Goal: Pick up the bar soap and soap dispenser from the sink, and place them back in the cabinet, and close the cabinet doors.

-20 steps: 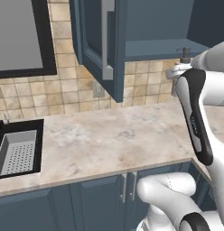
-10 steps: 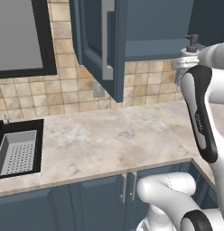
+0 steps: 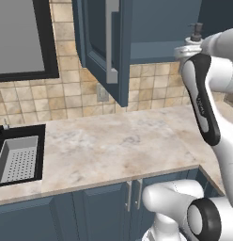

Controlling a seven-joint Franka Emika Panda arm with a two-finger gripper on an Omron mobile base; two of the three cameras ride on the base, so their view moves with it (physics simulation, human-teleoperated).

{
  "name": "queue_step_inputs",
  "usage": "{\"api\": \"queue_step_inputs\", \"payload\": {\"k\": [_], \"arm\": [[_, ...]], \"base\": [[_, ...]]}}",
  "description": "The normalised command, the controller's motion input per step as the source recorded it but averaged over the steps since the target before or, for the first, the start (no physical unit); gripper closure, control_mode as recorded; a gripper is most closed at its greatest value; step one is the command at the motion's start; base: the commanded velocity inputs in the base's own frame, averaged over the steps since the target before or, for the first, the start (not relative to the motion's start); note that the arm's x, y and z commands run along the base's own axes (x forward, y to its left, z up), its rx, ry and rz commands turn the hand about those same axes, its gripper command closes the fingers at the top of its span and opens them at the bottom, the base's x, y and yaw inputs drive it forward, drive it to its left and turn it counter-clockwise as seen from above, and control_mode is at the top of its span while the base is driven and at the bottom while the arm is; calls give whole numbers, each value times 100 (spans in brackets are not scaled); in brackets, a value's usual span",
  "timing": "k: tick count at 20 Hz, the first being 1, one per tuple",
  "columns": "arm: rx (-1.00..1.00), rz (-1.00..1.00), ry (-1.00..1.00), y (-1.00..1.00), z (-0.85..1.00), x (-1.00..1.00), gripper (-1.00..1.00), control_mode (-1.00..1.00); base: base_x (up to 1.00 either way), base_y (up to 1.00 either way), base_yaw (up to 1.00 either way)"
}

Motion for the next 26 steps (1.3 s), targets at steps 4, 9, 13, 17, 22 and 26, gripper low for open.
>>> {"api": "queue_step_inputs", "payload": {"k": [4, 9, 13, 17, 22, 26], "arm": [[0, 0, 0, -8, 23, 45, 100, -100], [0, 0, 0, -3, 9, 39, 100, -100], [0, 0, 0, -6, 12, 37, 100, -100], [0, 0, 0, -1, 2, 39, 100, -100], [0, 0, 0, 0, 0, 37, 100, -100], [0, 0, 0, 0, -2, 33, 100, -100]], "base": [[0, 0, 0], [0, 0, 0], [0, 0, 0], [0, 0, 0], [0, 0, 0], [0, 0, 0]]}}
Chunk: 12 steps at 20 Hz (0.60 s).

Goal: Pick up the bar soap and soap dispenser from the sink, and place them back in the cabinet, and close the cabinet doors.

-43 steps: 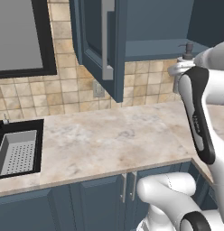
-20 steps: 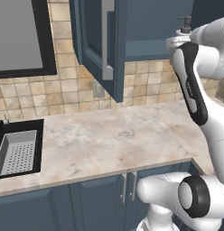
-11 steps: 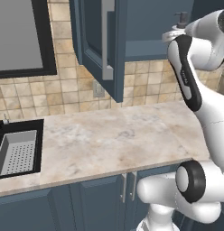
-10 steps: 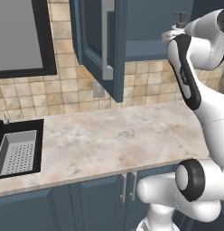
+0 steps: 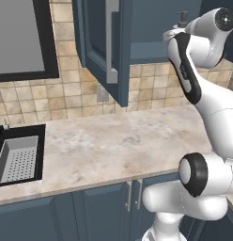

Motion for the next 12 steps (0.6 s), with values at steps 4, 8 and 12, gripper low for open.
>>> {"api": "queue_step_inputs", "payload": {"k": [4, 8, 12], "arm": [[0, 0, 0, 0, -8, 21, 100, -100], [0, 0, 0, 0, -10, 18, 100, -100], [0, 0, 0, 0, -10, 24, 100, -100]], "base": [[0, 0, 0], [0, 0, 0], [0, 0, 0]]}}
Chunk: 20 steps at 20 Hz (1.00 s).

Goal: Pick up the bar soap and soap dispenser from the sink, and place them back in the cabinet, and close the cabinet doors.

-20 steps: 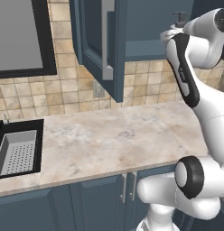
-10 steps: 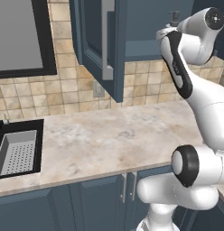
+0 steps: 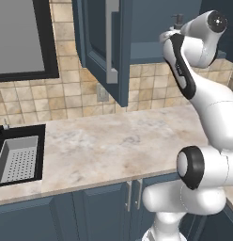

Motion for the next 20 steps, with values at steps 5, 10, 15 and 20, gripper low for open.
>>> {"api": "queue_step_inputs", "payload": {"k": [5, 10, 15, 20], "arm": [[0, 0, 0, 0, -13, 29, 100, -100], [0, 0, 0, -3, -1, 46, 100, -100], [0, 0, 0, -3, 0, 56, 100, -100], [0, 0, 0, 0, -1, 55, 100, -100]], "base": [[0, 0, 0], [0, 0, 0], [0, 0, 0], [0, 0, 0]]}}
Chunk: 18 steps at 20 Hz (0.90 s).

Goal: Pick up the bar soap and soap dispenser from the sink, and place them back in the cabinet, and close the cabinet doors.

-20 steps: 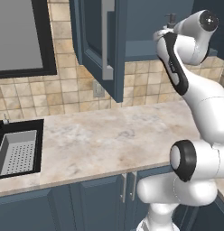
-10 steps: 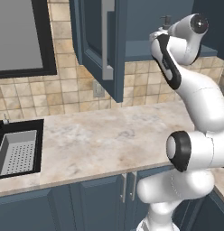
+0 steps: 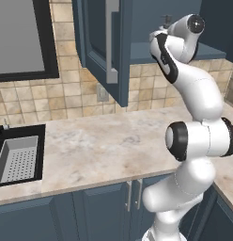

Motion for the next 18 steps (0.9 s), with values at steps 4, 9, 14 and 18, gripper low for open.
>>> {"api": "queue_step_inputs", "payload": {"k": [4, 9, 14, 18], "arm": [[0, 0, 0, 0, -11, 47, 100, -100], [2, 0, 1, 0, -27, 27, 100, -100], [7, 0, 3, 0, -29, 9, 100, -100], [0, 0, 0, 0, -18, 23, 100, -100]], "base": [[0, 0, 0], [0, 0, 0], [0, 0, 0], [0, 0, 0]]}}
